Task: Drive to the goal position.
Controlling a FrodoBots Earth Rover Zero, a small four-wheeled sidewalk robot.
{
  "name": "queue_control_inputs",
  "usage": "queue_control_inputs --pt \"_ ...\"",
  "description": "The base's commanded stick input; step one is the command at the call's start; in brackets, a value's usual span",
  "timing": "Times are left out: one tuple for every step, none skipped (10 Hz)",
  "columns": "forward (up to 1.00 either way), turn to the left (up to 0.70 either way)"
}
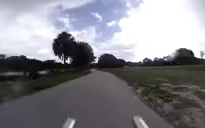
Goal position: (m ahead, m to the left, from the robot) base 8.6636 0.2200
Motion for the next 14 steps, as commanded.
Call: queue_control_inputs --pt "0.85 0.0" --pt "0.85 0.0" --pt "0.85 0.0" --pt "0.85 0.0" --pt "0.85 0.0" --pt "0.85 0.0" --pt "0.85 0.0" --pt "0.85 0.0" --pt "0.85 0.0" --pt "0.85 0.0" --pt "0.85 0.0" --pt "0.85 0.0" --pt "0.85 0.0" --pt "0.85 0.0"
